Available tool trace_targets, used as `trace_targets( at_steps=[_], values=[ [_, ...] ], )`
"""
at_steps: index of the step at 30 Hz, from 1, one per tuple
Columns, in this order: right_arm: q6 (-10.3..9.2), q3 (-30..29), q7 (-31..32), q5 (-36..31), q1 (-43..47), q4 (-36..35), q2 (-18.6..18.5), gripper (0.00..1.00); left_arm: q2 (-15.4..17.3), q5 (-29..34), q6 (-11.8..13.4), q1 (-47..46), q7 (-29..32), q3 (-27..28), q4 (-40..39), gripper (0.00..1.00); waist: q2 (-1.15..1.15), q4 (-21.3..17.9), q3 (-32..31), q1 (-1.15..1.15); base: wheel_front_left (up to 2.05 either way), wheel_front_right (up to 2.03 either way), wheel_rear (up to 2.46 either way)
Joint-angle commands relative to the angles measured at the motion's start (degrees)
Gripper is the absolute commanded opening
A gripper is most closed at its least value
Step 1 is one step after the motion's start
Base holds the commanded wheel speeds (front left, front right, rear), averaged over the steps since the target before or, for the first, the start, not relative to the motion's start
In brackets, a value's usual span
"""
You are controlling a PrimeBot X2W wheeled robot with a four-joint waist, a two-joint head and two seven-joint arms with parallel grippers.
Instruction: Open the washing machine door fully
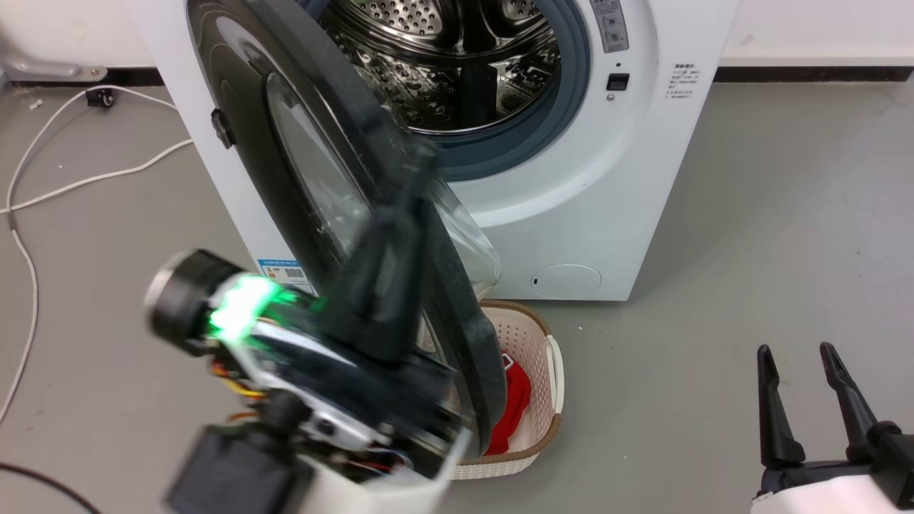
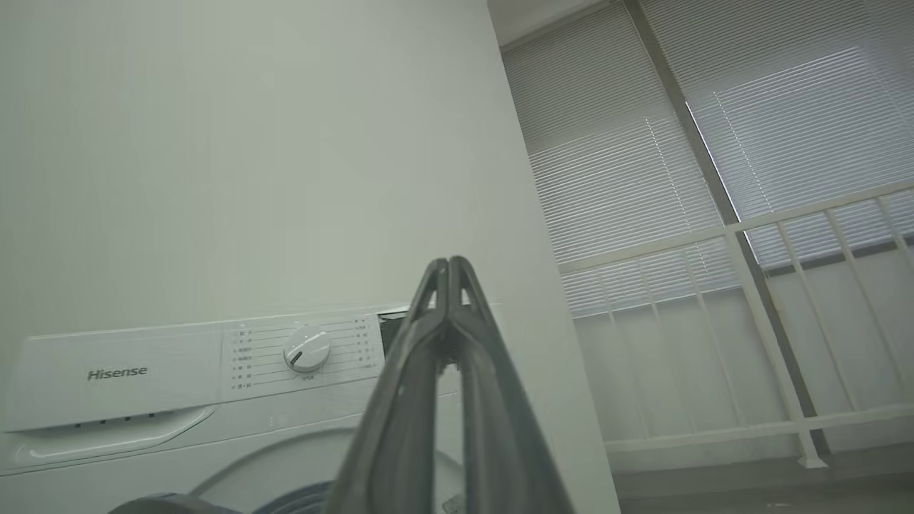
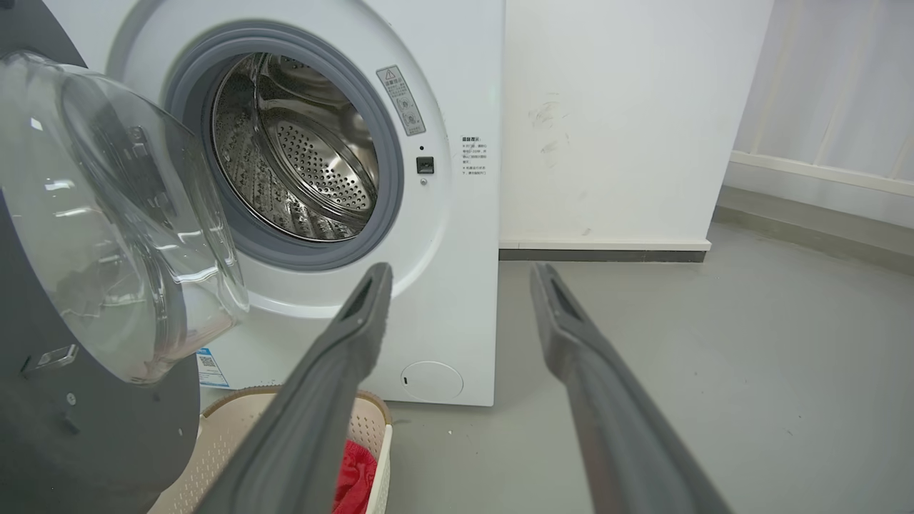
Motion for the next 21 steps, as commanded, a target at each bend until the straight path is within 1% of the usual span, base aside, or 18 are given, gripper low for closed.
trace_targets(
  at_steps=[1,6,11,14,16,19,21],
  values=[
    [-0.06,-0.02,0.15,0.23,-0.34,0.12,0.10,1.00,0.04,-0.32,-0.40,0.71,0.80,-1.51,0.52,0.00,0.00,-0.04,-0.02,0.00,0.00,0.00,0.00],
    [-0.06,-0.03,0.21,0.37,-0.12,0.30,0.10,1.00,1.16,-2.58,-1.35,3.11,5.09,-10.92,3.77,0.00,0.00,-0.02,-0.10,0.00,0.00,0.00,0.00],
    [-0.06,0.02,0.16,0.50,0.11,0.63,0.10,1.00,3.08,-6.14,-1.66,7.15,9.92,-17.28,8.15,0.00,0.00,0.15,-0.24,0.00,0.00,0.00,0.00],
    [-0.06,0.14,0.17,0.58,-0.01,0.74,0.10,1.00,4.24,-7.89,-1.60,9.75,12.69,-18.76,10.52,0.00,0.00,0.27,-0.06,0.00,0.00,0.00,0.00],
    [-0.06,0.20,0.17,0.68,-0.21,0.79,0.10,1.00,5.02,-8.41,-1.20,11.04,13.91,-18.75,11.86,0.00,0.00,0.31,0.16,0.00,0.00,0.00,0.00],
    [-0.06,0.23,0.13,0.88,-0.66,0.99,0.10,1.00,5.59,-8.30,-0.44,11.70,14.20,-18.14,13.95,0.00,0.00,0.37,0.48,0.00,0.00,0.00,0.00],
    [-0.06,0.48,0.19,0.94,-0.92,1.19,0.10,1.00,5.39,-8.91,0.15,11.88,13.64,-17.49,15.30,0.00,0.00,0.18,0.53,0.00,0.00,0.00,0.00]
  ],
)
